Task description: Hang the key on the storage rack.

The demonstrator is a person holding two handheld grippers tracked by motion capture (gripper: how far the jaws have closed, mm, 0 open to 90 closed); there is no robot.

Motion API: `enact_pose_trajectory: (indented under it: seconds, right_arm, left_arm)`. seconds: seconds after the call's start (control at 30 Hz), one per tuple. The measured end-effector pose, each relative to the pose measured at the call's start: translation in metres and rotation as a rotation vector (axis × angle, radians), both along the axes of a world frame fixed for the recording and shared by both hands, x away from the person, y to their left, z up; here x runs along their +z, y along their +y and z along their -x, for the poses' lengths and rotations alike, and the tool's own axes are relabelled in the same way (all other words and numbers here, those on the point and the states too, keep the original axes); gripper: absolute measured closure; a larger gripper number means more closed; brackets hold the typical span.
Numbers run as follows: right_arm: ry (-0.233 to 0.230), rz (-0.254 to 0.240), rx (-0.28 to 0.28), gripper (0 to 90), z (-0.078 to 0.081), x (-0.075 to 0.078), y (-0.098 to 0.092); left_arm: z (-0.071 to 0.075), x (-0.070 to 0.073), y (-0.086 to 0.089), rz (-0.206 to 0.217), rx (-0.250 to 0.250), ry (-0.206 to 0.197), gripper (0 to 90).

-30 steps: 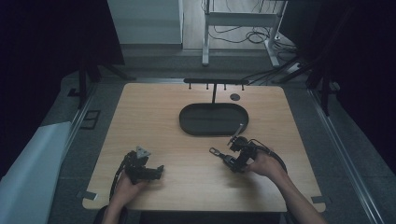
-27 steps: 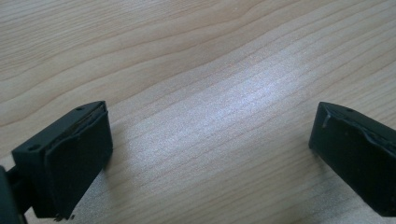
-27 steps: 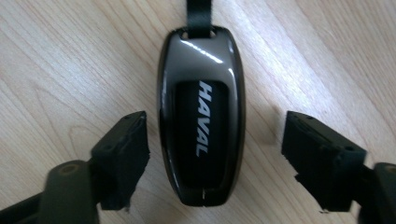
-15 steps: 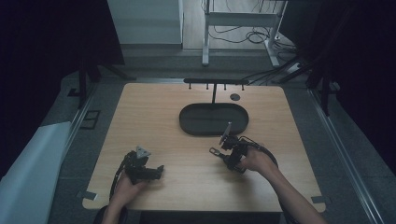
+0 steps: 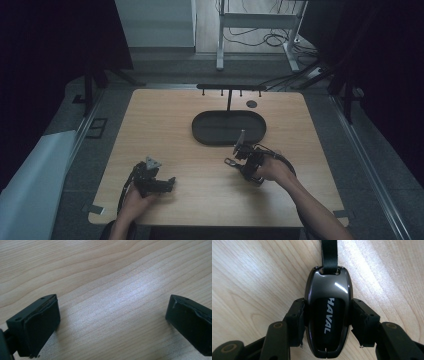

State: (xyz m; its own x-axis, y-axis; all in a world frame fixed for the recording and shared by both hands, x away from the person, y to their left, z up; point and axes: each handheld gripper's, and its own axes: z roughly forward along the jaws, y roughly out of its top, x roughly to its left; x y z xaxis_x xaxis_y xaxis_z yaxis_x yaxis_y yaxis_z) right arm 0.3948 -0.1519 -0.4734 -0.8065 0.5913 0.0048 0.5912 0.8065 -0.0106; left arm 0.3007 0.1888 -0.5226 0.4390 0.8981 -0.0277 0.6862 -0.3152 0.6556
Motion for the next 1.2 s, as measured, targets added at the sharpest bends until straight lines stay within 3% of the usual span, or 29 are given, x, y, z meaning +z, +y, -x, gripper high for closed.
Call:
enact_pose_trajectory:
  seconds: [0.33,1.2]
  right_arm:
    - [0.003,-0.064,-0.038,48.5,-0.006,0.029,-0.009]
    - [-0.005,-0.109,-0.109,48.6,-0.027,0.084,-0.030]
  left_arm:
    - [0.000,0.000,0.000,0.000,0.000,0.000,0.0]
    - [0.000,0.000,0.000,0.003,0.003,-0.002,0.0]
